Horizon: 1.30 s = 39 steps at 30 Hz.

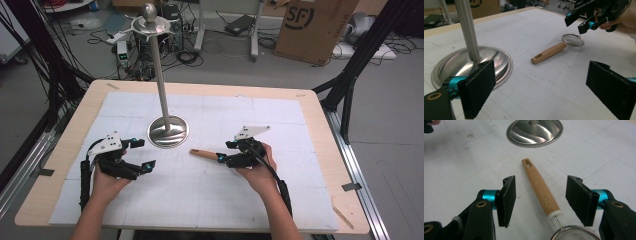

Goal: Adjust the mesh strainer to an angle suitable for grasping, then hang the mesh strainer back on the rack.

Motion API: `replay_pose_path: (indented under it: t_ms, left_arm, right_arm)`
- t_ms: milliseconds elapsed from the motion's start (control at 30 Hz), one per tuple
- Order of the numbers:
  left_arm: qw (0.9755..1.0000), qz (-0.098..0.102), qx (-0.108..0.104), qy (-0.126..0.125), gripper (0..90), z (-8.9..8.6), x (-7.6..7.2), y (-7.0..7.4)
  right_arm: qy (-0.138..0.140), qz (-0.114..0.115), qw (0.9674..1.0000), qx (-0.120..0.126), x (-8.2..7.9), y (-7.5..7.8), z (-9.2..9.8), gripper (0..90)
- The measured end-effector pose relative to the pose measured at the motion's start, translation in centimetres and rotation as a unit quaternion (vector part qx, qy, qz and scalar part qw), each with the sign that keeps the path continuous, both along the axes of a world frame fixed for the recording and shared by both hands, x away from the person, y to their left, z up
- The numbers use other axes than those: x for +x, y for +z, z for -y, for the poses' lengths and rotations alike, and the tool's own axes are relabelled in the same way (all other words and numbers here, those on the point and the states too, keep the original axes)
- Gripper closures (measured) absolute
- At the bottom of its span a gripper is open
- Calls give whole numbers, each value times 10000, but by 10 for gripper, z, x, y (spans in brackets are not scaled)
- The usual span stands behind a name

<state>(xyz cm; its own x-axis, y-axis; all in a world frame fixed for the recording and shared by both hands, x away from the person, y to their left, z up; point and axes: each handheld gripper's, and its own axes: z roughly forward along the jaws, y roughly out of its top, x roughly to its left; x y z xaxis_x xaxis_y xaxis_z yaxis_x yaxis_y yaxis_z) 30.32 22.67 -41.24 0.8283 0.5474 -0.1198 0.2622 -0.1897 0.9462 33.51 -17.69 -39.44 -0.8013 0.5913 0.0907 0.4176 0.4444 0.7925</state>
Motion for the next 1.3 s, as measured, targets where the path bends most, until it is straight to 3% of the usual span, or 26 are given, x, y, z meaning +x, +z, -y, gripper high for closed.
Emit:
replay_pose_path:
  t_ms: [467,633,933,1033,1300]
  left_arm:
    - [10000,-21,47,-7,97,2,0,-1]
    - [10000,22,32,-4,97,2,-1,0]
    - [9999,2,133,-5,97,5,-2,0]
    - [9999,-6,152,-2,97,4,-1,-1]
    - [9999,4,143,-1,97,4,-2,0]
  right_arm:
    - [-133,155,9992,-349,3,-4,0,371]
    - [-53,203,9987,-460,4,-4,-1,371]
    - [31,4,9980,-638,13,-11,-4,351]
    - [11,49,9965,-831,15,-14,-7,351]
    - [100,-179,9925,-1209,20,-30,-17,350]
